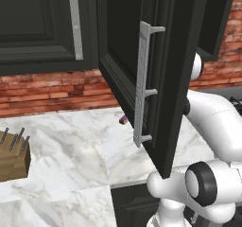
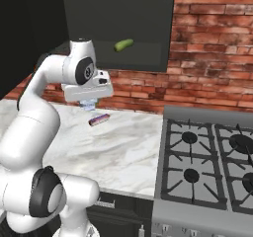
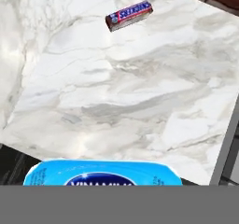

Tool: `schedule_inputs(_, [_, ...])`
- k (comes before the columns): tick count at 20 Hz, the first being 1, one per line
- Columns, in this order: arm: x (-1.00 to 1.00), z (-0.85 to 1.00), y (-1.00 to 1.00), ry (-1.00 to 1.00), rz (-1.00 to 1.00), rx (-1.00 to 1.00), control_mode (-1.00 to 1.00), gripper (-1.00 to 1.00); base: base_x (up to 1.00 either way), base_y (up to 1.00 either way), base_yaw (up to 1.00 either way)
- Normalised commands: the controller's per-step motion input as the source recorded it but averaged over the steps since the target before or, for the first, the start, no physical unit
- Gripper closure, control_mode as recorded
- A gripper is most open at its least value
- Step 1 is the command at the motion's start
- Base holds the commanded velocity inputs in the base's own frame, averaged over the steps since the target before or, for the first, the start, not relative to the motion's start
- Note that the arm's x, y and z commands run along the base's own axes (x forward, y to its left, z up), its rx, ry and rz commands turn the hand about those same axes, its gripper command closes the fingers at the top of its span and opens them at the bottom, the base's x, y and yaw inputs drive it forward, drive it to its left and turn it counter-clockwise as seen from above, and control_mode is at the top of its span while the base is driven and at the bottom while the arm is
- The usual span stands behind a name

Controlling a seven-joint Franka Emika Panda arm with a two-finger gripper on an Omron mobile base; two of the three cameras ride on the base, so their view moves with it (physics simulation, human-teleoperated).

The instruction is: Pick the yogurt and jam from the counter and place them in the cabinets closest to them.

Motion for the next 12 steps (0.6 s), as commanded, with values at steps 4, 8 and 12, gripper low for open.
schedule_inputs(4, [0.0,0.72,0.03,-0.02,-0.05,0.0,-1.0,1.0,0.0,0.0,0.0])
schedule_inputs(8, [0.0,0.72,0.01,-0.04,-0.02,0.0,-1.0,1.0,0.0,0.0,0.0])
schedule_inputs(12, [-0.07,0.36,-0.03,-0.09,-0.02,0.01,-1.0,1.0,0.0,0.0,0.0])
